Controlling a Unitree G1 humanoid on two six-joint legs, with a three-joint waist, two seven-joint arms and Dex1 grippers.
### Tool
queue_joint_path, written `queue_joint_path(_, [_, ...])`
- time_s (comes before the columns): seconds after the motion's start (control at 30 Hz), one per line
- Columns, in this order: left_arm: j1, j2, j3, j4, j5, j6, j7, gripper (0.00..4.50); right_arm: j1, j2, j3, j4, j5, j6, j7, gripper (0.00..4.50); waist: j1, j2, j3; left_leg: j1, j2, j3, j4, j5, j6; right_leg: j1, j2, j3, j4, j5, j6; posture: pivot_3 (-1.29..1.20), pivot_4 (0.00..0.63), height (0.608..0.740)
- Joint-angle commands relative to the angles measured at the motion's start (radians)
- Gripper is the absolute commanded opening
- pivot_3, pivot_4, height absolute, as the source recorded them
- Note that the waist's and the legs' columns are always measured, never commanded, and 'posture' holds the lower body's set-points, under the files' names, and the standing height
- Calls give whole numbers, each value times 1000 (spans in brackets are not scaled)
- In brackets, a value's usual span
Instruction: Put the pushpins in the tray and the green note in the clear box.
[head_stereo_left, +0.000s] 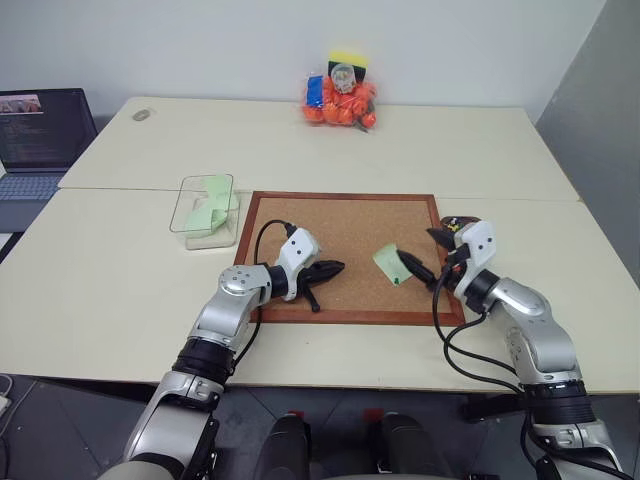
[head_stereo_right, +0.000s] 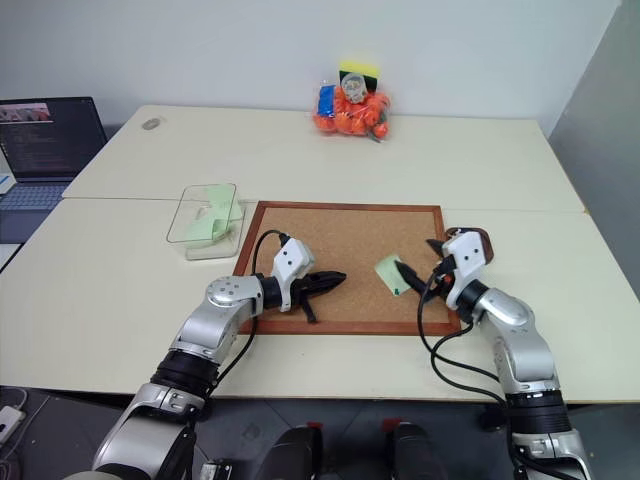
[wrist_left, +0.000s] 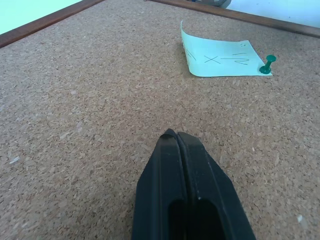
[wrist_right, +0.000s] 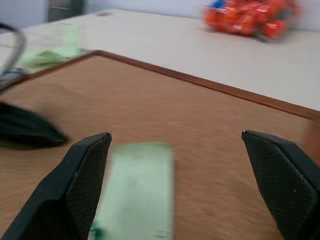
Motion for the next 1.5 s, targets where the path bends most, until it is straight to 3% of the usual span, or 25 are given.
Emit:
queue_joint_path(0.03, [7,-5,-25,28,27,17,2,0,24,-26,47,-91,27,23,76,4436,0,0,0,0,0,0,0,0,0,0,0,0,0,0,0,0,150,740])
queue_joint_path(0.2, [5,-6,-26,29,27,18,0,0,14,-27,129,-27,-52,-7,84,4436,0,0,0,0,0,0,0,0,0,0,0,0,0,0,0,0,150,740])
queue_joint_path(0.43, [7,0,-22,21,28,24,0,0,-1,-26,143,71,-120,-48,54,4436,2,0,0,0,0,0,0,0,0,0,0,0,-1,0,0,0,150,740])
queue_joint_path(1.2, [15,4,-22,9,27,33,-3,0,-13,-2,126,137,-164,-64,1,82,1,0,0,0,0,0,0,0,0,0,0,0,-1,0,0,0,150,740])
queue_joint_path(1.5, [27,7,-20,2,27,32,1,0,-17,-9,84,42,-130,-45,-15,24,1,0,0,0,0,0,0,0,0,0,0,0,0,0,0,0,150,740])
